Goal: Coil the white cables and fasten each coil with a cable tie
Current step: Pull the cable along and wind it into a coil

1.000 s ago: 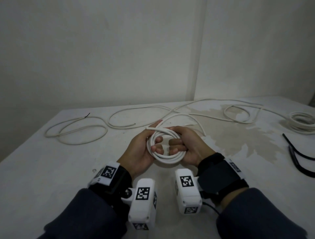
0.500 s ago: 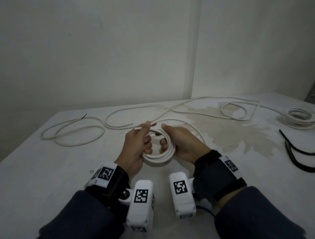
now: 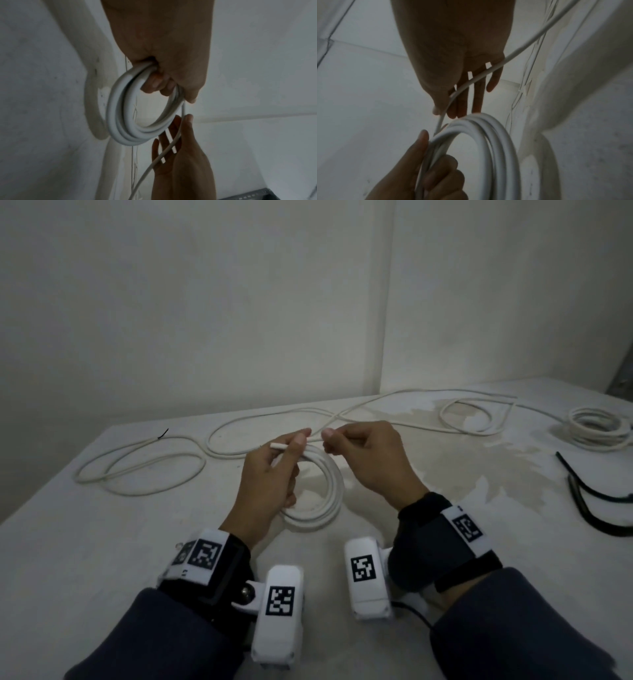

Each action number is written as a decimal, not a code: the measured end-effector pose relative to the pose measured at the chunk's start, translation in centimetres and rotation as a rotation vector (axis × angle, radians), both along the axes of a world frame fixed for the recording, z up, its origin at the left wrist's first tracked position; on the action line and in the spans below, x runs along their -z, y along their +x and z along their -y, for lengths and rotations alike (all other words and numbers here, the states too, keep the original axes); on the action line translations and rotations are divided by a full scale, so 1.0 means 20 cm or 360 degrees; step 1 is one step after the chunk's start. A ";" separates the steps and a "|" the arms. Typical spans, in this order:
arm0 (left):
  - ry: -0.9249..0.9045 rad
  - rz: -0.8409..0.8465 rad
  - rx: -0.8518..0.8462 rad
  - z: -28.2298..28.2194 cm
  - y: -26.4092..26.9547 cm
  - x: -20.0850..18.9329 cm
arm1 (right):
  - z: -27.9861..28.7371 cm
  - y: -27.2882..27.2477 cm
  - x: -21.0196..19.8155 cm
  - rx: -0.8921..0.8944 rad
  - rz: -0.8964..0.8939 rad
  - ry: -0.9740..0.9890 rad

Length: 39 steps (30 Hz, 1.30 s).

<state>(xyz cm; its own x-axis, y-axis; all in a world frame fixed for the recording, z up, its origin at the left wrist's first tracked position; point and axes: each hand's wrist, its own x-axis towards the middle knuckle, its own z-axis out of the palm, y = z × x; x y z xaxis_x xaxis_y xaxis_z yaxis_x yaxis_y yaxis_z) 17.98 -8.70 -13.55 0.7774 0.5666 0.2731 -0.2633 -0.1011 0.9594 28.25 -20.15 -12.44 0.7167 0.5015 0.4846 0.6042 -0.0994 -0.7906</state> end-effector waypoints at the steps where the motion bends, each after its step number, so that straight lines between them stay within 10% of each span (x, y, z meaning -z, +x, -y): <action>1: -0.0030 0.0029 -0.0003 0.01 0.00 -0.01 | 0.00 -0.01 -0.01 0.0025 0.0018 0.0101; 6: -0.0103 0.0162 -0.0057 0.04 0.02 -0.04 | 0.02 -0.01 -0.04 0.0071 0.0024 0.0436; 20: -0.0723 0.0449 -0.0262 -0.02 0.01 -0.04 | -0.11 -0.16 0.03 -0.1034 -0.1535 0.0538; 39: -0.0805 0.0280 -0.0179 0.04 0.05 0.01 | -0.11 -0.15 0.06 -0.0856 -0.1787 0.0933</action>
